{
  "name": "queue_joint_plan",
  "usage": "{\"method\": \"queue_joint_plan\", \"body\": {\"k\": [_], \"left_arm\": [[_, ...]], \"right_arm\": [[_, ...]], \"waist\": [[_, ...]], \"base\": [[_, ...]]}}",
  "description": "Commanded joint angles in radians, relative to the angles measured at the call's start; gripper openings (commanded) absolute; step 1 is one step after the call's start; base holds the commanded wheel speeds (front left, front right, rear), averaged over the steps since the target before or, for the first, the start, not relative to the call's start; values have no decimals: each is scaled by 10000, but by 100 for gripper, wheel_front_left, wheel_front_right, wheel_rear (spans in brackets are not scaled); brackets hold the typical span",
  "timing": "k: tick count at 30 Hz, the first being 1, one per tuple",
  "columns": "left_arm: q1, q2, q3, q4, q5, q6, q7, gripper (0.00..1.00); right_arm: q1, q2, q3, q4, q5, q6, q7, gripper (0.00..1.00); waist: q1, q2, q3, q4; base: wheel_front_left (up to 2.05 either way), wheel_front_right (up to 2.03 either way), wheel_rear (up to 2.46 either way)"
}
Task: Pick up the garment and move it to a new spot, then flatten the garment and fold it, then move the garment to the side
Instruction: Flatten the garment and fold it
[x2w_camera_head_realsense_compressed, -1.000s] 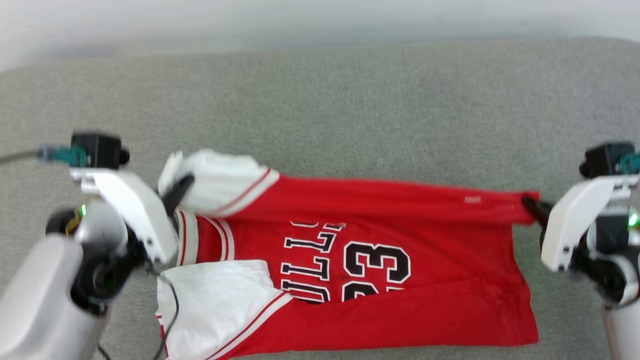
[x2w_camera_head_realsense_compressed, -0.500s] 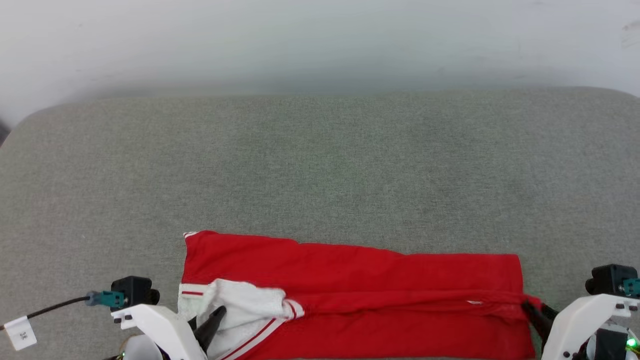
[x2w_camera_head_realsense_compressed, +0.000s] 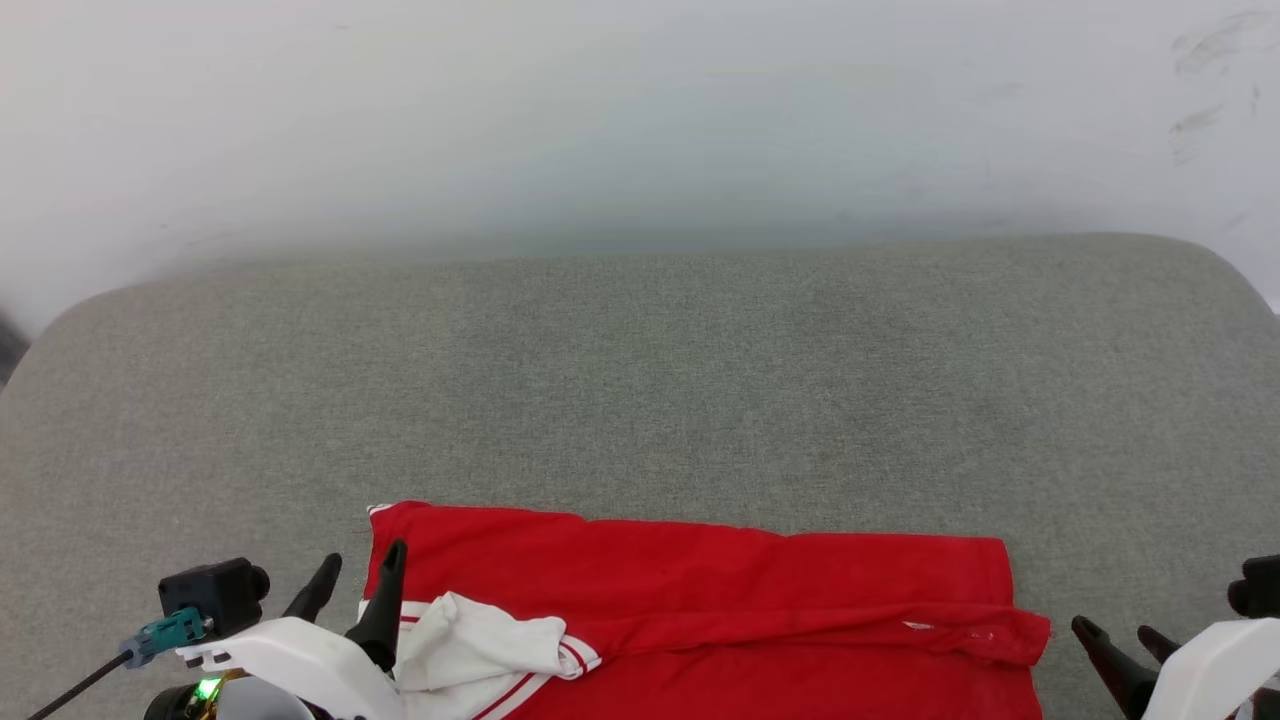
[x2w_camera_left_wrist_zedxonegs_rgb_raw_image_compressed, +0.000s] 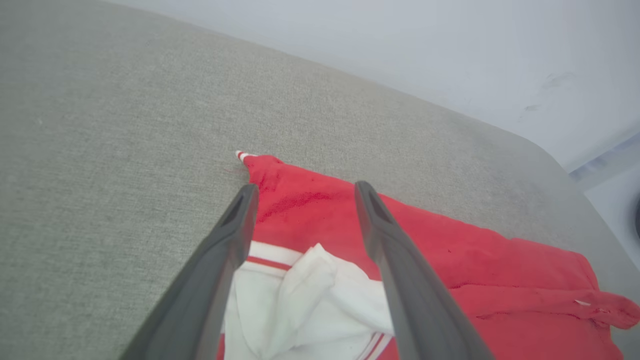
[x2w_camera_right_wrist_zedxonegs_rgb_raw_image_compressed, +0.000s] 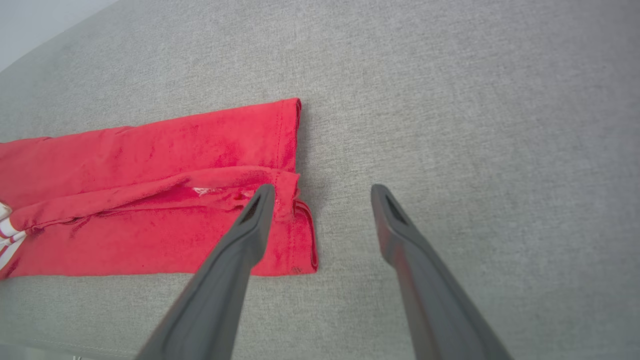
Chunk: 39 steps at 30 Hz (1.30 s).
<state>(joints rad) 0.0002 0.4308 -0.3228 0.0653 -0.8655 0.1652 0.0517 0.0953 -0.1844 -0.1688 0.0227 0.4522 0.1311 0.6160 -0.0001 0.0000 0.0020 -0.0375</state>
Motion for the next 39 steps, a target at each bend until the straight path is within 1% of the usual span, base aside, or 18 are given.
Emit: {"method": "queue_joint_plan", "body": {"k": [1, 3, 5, 6, 7, 12, 15, 19, 23, 27, 30, 32, 33, 34, 35, 39], "left_arm": [[-40, -33, 11, -260, 369, 161, -424, 100], [-149, -92, 24, -536, 720, 297, -908, 100], [-205, -122, 19, -674, 1050, 384, -1342, 100], [-205, -122, 19, -674, 1050, 384, -1342, 100], [-259, -142, 17, -722, 1192, 402, -1563, 100], [-649, -257, -122, -832, 2107, 527, -2598, 100], [-893, -322, -224, -869, 2605, 521, -2889, 100], [-1143, -326, -391, -957, 3116, 434, -3043, 100], [-1383, -277, -610, -925, 3374, 221, -3054, 100], [-1549, -235, -836, -819, 3523, 125, -2916, 100], [-1554, -266, -872, -737, 3478, 158, -2878, 100], [-1552, -281, -891, -692, 3472, 200, -2885, 100], [-1534, -267, -907, -671, 3492, 200, -2871, 100], [-1505, -257, -920, -657, 3508, 220, -2856, 100], [-1480, -247, -932, -647, 3517, 237, -2841, 100], [-1338, -156, -976, -651, 3582, 315, -2777, 100]], "right_arm": [[-55, 10, -264, -302, 46, -6, 341, 100], [-251, 0, -561, -491, -56, -6, 783, 100], [-458, 129, -816, -522, -64, -6, 1237, 100], [-458, 129, -816, -522, -64, -6, 1237, 100], [-534, 144, -963, -482, -123, -6, 1411, 100], [-759, 284, -1613, -143, -318, -6, 2116, 100], [-966, 389, -1885, 105, -364, -6, 2407, 100], [-1299, 410, -2004, 737, -401, -6, 2641, 100], [-1515, 499, -1898, 1473, -361, -6, 2841, 100], [-1462, 693, -1711, 2261, -154, -6, 3045, 100], [-1222, 912, -1520, 2838, 14, -6, 3389, 100], [-1100, 1018, -1420, 3016, 123, -6, 3541, 100], [-1079, 1030, -1345, 3025, 150, -6, 3546, 42], [-1084, 1036, -1296, 3002, 211, -6, 3523, 3], [-1129, 998, -1238, 2928, 225, -4, 3435, 0], [-1539, 534, -1084, 2506, 202, -6, 3036, 0]], "waist": [[1, 0, -98, -2], [1, 0, -125, 34], [1, 0, -127, 113], [1, 0, -127, 113], [1, 0, -124, 178], [1, 0, -61, 740], [1, 0, 125, 1117], [1, 0, 474, 1532], [1, 0, 801, 1865], [1, 0, 978, 2018], [1, 0, 971, 2050], [1, 0, 912, 2026], [1, 0, 868, 1992], [1, 0, 824, 1952], [1, 0, 775, 1910], [1, 0, 554, 1677]], "base": [[0, 0, 0], [0, 0, 0], [0, 0, 0], [0, 0, 0], [0, 0, 0], [0, 0, 0], [0, 0, 0], [0, 0, 0], [0, 0, 0], [0, 0, 0], [0, 0, 0], [0, 0, 0], [0, 0, 0], [0, 0, 0], [0, 0, 0], [0, 0, 0]]}}
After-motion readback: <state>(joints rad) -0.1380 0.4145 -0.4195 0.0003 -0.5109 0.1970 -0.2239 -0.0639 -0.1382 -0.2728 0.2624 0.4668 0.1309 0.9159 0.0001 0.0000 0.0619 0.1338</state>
